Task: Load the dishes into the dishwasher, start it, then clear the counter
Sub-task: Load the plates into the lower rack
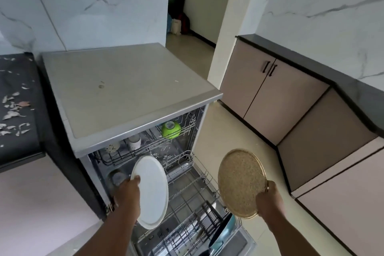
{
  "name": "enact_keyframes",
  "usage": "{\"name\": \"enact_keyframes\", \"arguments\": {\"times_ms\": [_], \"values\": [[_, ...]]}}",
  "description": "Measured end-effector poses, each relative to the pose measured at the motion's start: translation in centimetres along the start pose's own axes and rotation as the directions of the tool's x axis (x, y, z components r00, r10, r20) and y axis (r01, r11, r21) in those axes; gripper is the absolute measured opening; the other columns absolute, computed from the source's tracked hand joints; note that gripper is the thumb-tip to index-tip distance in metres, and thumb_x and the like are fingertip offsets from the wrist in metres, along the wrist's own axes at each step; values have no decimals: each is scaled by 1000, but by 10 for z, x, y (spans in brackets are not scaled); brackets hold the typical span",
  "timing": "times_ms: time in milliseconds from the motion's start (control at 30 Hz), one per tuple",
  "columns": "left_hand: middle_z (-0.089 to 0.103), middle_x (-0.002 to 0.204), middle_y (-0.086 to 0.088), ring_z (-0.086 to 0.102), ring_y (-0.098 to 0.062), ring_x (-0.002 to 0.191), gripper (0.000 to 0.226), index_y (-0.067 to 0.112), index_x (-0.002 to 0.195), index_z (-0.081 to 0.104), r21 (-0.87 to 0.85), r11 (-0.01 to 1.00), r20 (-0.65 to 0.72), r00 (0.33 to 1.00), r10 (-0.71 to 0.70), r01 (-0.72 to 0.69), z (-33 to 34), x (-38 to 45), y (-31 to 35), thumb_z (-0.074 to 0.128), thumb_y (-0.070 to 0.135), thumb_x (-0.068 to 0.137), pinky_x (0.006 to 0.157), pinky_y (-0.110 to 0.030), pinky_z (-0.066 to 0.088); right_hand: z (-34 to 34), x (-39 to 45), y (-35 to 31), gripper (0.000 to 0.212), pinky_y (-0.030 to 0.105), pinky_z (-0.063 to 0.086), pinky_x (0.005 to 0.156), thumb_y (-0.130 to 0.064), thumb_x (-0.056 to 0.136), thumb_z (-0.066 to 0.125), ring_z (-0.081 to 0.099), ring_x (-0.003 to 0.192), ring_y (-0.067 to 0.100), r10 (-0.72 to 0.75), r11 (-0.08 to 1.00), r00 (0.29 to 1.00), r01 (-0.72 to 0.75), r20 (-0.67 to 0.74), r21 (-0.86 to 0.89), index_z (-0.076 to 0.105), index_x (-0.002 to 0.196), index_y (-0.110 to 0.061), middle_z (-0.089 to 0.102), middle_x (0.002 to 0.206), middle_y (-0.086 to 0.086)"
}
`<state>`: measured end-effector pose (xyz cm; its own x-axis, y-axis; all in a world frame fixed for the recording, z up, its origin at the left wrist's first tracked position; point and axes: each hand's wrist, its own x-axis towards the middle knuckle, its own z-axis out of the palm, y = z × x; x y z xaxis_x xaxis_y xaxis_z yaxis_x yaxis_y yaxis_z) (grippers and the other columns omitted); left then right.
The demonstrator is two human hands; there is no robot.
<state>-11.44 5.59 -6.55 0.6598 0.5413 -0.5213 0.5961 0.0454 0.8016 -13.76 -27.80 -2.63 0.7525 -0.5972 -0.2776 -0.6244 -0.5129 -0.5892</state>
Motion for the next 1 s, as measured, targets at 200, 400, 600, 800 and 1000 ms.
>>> {"name": "enact_keyframes", "arguments": {"times_ms": [200, 400, 600, 800, 1000], "values": [[65, 99, -22, 52, -30, 85, 27, -3, 108, 64, 136, 990, 78, 997, 25, -36, 36, 42, -6, 54, 20, 98, 77, -36, 40, 64, 36, -10, 36, 38, 50, 72, -2, 84, 39, 61, 84, 34, -57, 986, 996, 67, 70, -150, 42, 115, -21, 65, 98, 13], [64, 109, -20, 56, -36, 105, 26, 0, 111, 65, 49, 993, -3, 994, -108, 108, 65, 79, -43, 60, 19, 95, 96, -42, 42, 129, 108, 3, 40, 37, 47, 79, -6, 88, 40, 63, 94, 37, -61, 972, 986, 94, 154, -214, 42, 125, -21, 67, 109, 21], [60, 104, -17, 55, -33, 98, 18, 6, 106, 60, -154, 965, -61, 973, -224, 212, 119, 119, -75, 62, 19, 93, 94, -47, 44, 198, 195, 14, 32, 45, 51, 82, -5, 89, 37, 62, 94, 43, -136, 973, 971, 168, 198, -158, 41, 118, -18, 66, 109, 25], [65, 111, -12, 60, -35, 103, 22, 18, 89, 63, -293, 911, -106, 937, -333, 290, 178, 136, -129, 72, 36, 79, 96, -57, 46, 240, 259, 31, 31, 42, 46, 81, -6, 92, 34, 60, 95, 45, -216, 953, 942, 260, 255, -154, 41, 121, -15, 63, 109, 27], [63, 116, -9, 57, -36, 105, 10, 26, 88, 61, -343, 871, -64, 916, -396, 353, 212, 130, -159, 66, 35, 85, 94, -62, 45, 274, 305, 41, 33, 41, 45, 78, -6, 88, 37, 60, 94, 44, -252, 947, 926, 296, 280, -125, 42, 120, -15, 64, 107, 26]]}}
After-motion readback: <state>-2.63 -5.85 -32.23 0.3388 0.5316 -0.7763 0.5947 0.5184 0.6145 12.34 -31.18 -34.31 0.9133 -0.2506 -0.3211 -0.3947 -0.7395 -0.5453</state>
